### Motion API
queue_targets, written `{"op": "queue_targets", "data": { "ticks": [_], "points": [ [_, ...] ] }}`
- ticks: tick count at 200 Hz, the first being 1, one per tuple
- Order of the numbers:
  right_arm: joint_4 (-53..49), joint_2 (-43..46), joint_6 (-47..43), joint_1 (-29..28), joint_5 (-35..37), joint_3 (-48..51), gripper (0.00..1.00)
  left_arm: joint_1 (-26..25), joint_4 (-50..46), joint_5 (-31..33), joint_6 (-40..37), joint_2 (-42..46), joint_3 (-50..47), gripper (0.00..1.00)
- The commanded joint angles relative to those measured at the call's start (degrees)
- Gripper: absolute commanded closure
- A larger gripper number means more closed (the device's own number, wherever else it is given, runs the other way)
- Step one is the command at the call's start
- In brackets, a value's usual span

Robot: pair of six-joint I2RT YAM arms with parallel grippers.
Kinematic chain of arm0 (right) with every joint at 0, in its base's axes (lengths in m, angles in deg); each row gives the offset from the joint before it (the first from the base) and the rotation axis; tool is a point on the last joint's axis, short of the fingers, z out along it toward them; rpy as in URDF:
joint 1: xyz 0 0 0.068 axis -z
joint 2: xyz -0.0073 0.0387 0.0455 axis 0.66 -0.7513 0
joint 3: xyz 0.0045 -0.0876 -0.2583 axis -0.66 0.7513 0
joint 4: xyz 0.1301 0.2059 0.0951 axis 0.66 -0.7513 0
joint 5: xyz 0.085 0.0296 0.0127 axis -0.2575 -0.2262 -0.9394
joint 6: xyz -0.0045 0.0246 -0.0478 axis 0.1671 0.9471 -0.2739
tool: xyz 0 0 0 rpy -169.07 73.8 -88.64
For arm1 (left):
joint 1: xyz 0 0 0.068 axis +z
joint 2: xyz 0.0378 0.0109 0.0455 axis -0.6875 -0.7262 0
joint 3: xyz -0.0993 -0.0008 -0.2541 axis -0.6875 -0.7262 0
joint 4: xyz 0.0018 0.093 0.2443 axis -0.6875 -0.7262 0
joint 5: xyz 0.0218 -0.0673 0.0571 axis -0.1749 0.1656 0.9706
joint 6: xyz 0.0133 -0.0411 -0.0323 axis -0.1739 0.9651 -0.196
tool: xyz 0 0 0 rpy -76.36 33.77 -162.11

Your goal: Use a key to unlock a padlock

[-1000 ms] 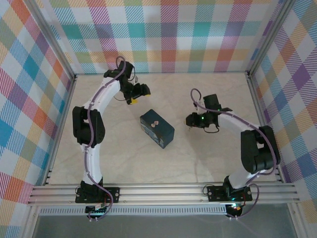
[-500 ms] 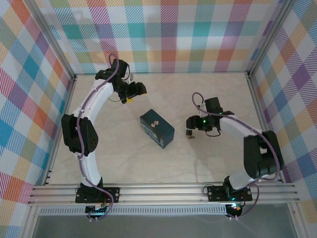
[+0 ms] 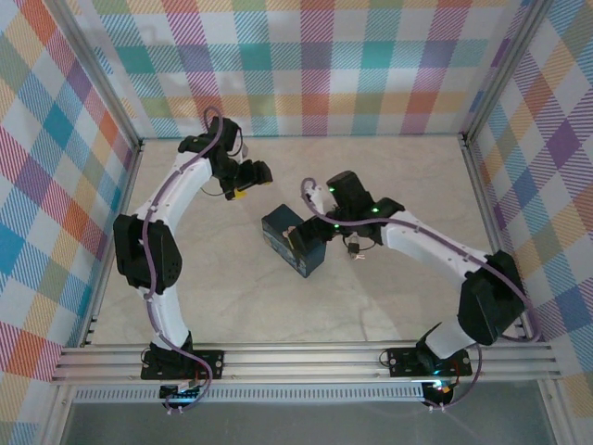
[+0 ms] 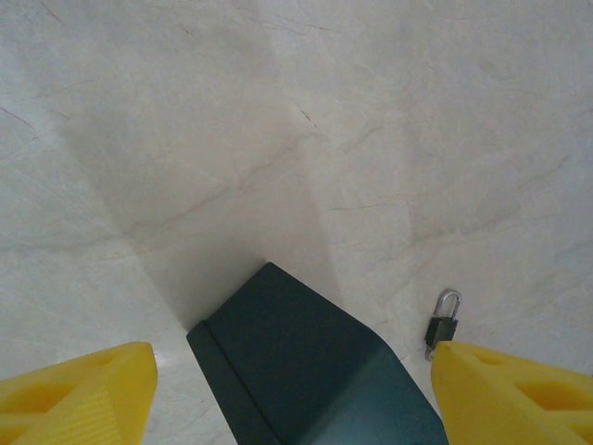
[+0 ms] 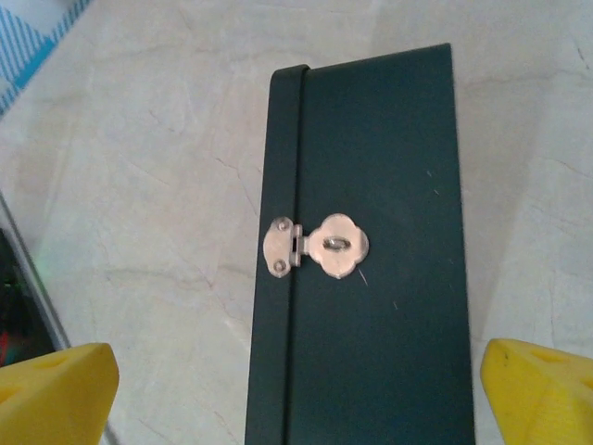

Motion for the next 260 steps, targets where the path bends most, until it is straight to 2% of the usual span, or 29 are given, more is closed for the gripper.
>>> {"op": "queue_targets", "data": {
  "ticks": [1,55,92,108,133,151,203,239,260],
  "points": [
    [-5.0,-4.3,-4.0,-1.5,8.1,-3.8,0.00,0.8,-1.0,0.4,-0.3,3.1,-0.5,0.22],
    [-6.3,-10.1,-8.2,-4.5,14.4,-5.0,0.00,2.4,-1.2,1.1,-0.5,4.1,-1.3,0.22],
    [-5.4,-10.2,-4.4,-4.4,12.6,-3.9,0.16,3.0,-1.0,0.8,-0.6,4.6,-1.8,0.22],
    [-2.6,-8.4,0.4,-2.8,7.9,-2.3,0.20,3.2,-1.0,0.7,-0.6,4.6,-1.6,0.22],
    [6.6,-6.2,13.3,1.9,-3.2,2.9,0.25,3.2,-0.9,0.6,-0.6,4.6,-1.3,0.23],
    [12.8,-5.9,20.5,3.8,-6.8,6.4,0.27,3.2,-0.9,0.4,-0.5,4.6,-1.1,0.23],
    [34.0,-10.3,39.4,6.4,-10.0,15.0,0.22,3.3,-0.3,-0.7,0.0,4.7,-1.1,0.23],
    [42.2,-15.1,39.4,6.3,-10.7,15.3,0.12,3.3,-0.3,-0.6,0.0,5.1,-0.9,0.23],
    [39.4,-16.9,35.6,6.3,-12.1,12.3,0.05,3.3,-0.5,-0.5,-0.1,5.3,-0.7,0.23]
  ]
}}
